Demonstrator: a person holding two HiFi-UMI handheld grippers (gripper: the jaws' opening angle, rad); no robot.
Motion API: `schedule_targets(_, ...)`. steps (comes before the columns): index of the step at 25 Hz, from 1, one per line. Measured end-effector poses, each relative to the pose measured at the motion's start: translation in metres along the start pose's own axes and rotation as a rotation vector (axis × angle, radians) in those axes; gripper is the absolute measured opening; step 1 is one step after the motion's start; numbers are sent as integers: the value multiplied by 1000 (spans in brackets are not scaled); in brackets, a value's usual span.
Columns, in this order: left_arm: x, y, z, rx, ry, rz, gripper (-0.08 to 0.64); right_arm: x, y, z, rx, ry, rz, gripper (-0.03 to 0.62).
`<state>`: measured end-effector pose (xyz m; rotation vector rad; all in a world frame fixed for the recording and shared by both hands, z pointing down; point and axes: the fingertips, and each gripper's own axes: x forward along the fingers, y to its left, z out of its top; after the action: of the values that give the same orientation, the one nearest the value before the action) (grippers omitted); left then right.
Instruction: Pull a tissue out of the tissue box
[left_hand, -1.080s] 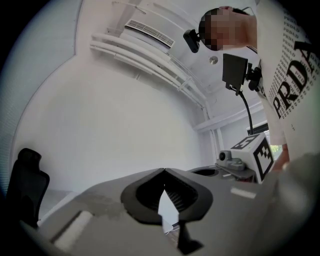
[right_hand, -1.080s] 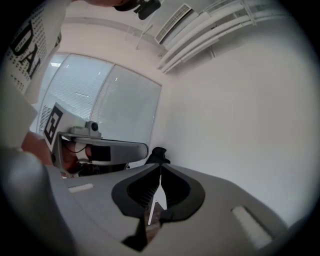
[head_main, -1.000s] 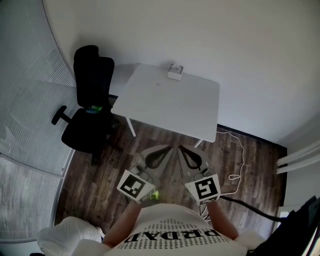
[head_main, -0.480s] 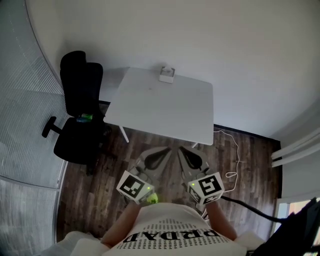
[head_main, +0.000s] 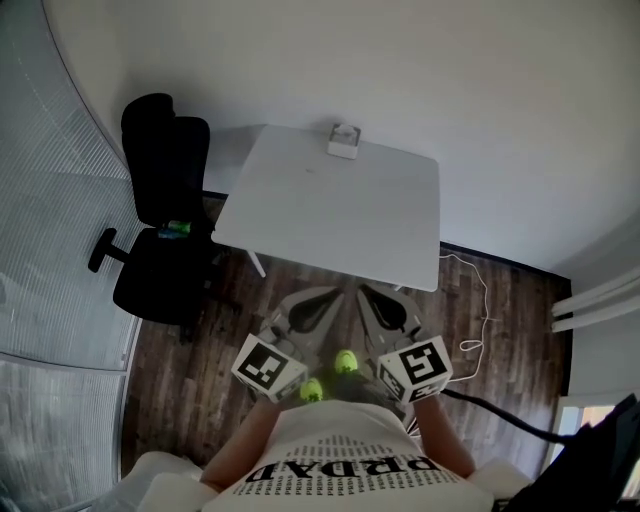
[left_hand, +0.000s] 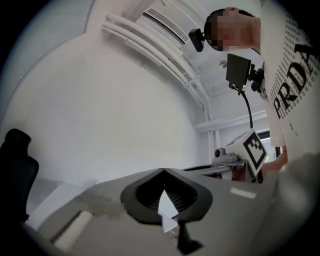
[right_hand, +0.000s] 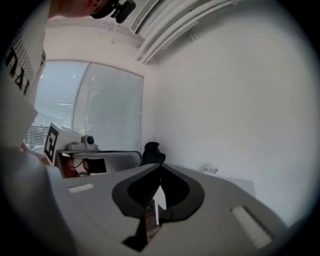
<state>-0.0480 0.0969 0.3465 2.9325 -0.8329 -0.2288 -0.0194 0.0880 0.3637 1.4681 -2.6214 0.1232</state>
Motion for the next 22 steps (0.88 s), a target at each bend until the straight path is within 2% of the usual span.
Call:
schedule_targets(7, 41, 16, 2, 21, 29, 15, -3, 17, -45, 6, -11, -4, 10, 9)
schedule_targets(13, 91, 28, 9, 44, 21, 36, -3, 30, -85, 15, -24, -21, 48, 9)
schedule_targets(19, 135, 40, 10, 56, 19, 65, -3, 44, -116, 25, -77, -35, 109, 9)
schedule_targets(22, 150, 45, 7, 58, 27, 86, -3, 49, -131, 25, -66, -36, 131, 9)
